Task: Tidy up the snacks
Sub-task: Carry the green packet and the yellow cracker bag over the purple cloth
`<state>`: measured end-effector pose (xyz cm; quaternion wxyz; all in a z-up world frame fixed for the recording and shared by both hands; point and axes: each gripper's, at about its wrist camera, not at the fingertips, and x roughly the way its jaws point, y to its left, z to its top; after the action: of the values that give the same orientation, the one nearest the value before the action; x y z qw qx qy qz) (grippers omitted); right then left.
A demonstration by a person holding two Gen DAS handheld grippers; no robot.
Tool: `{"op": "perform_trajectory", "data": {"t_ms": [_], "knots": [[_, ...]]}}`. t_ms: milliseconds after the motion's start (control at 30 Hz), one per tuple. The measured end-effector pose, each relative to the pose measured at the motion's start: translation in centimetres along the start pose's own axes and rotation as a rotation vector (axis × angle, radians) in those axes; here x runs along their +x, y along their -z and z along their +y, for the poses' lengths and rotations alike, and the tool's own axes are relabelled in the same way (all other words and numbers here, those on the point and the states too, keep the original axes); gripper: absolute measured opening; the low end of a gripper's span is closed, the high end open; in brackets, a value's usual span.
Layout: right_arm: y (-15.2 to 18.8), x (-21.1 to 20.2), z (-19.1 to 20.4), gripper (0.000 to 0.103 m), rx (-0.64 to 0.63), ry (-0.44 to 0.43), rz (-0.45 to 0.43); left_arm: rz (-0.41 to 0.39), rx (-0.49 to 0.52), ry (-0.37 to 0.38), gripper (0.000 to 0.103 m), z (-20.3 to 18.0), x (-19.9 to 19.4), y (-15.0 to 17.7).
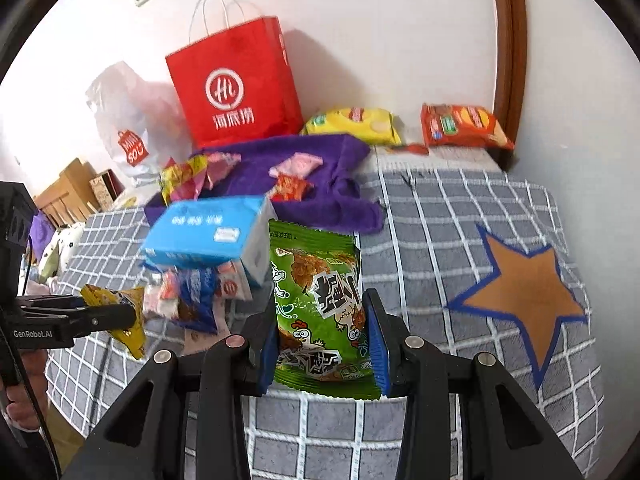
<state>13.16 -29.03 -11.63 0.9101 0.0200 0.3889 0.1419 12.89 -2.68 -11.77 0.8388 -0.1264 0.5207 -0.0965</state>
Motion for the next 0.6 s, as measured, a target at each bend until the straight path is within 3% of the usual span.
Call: {"op": "perform_trajectory", "data": {"t_ms": [367,600], "knots": [[-6.5,-0.4,4.0,0.038,-0.045,0.044,-0.079,-0.091,0.071,-0.025,0.052,0.9,-3.4,-7.2],[-11.3,1.8,5.7,0.038,-0.012,0.059,-0.094,-0.138,0.092,0.024,0.052,2.6,-4.7,-11.7]]}}
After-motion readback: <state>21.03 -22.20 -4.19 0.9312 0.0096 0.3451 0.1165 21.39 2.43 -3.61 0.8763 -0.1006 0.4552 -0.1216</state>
